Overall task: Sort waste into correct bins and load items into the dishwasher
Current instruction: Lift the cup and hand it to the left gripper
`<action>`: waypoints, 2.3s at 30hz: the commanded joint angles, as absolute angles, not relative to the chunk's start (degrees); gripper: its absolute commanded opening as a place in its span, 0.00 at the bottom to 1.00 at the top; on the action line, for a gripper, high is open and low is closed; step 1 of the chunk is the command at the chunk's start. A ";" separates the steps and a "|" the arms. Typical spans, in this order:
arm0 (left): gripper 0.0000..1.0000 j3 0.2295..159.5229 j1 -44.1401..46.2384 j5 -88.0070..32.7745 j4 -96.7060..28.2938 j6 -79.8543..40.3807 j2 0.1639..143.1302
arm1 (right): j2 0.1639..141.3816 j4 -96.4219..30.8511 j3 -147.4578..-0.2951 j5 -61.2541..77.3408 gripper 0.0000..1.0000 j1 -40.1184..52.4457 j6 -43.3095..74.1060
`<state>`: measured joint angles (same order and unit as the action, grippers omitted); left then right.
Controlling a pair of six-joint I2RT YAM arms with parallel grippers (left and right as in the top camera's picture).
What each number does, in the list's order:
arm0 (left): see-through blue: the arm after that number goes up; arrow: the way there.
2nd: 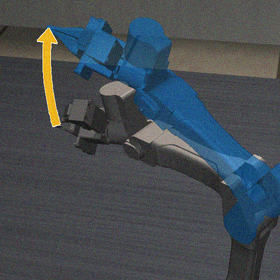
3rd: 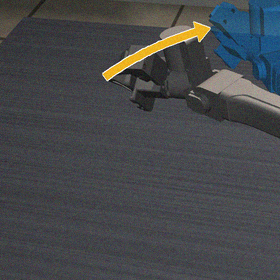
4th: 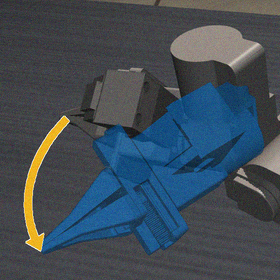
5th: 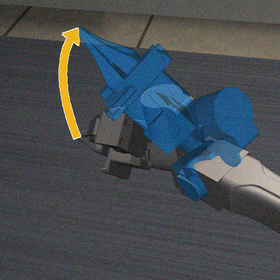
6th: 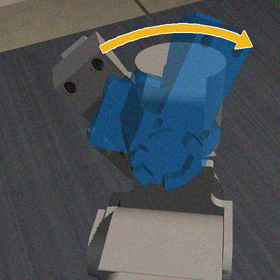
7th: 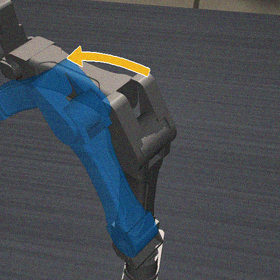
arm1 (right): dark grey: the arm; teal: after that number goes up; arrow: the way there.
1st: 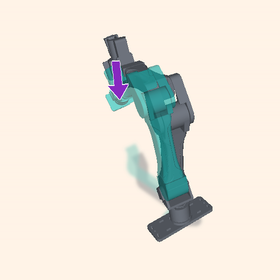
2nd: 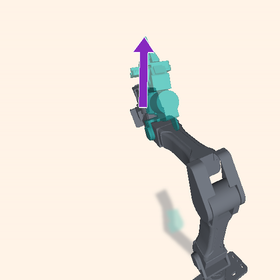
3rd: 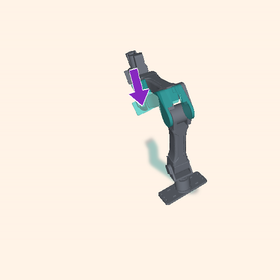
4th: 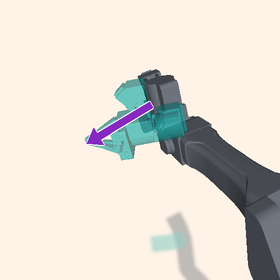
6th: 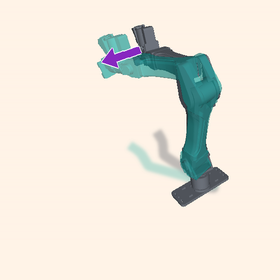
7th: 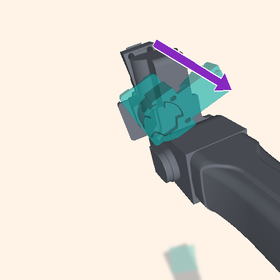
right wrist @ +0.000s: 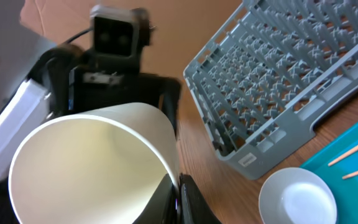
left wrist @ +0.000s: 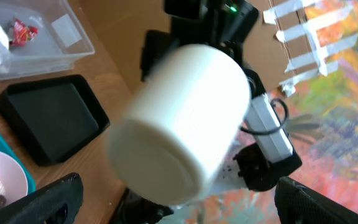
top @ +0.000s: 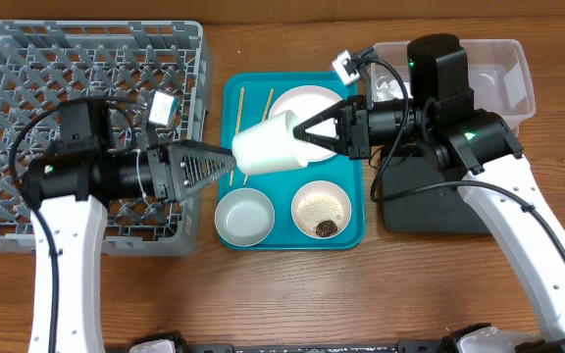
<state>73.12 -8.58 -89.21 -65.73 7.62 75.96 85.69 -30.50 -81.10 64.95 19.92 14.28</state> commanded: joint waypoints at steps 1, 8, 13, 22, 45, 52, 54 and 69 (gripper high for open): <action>1.00 74.04 -8.10 -90.65 -64.84 7.03 72.40 | 85.41 -28.69 -81.97 64.77 0.04 20.93 16.80; 0.98 74.04 -8.10 -90.65 -64.29 7.03 70.91 | 85.41 -24.67 -81.97 65.23 0.04 25.71 16.78; 1.00 74.04 -8.10 -90.65 -64.73 7.01 70.91 | 85.41 -23.24 -82.00 67.59 0.04 25.65 17.32; 1.00 74.04 -8.12 -90.65 -64.66 7.07 70.89 | 85.38 -19.62 -82.15 70.91 0.04 22.11 20.97; 0.81 74.04 -8.10 -90.63 -64.40 6.87 70.91 | 85.54 -19.81 -82.08 61.67 0.04 28.97 21.28; 0.72 74.04 -8.10 -90.61 -65.10 6.61 70.91 | 85.73 -19.75 -82.08 60.58 0.04 28.99 21.28; 0.69 74.04 -8.10 -90.63 -65.10 6.61 70.91 | 85.73 -19.86 -82.08 60.47 0.04 28.97 21.28; 0.65 74.04 -8.12 -90.39 -63.77 6.87 70.91 | 85.71 -20.86 -82.08 60.49 0.44 28.93 21.17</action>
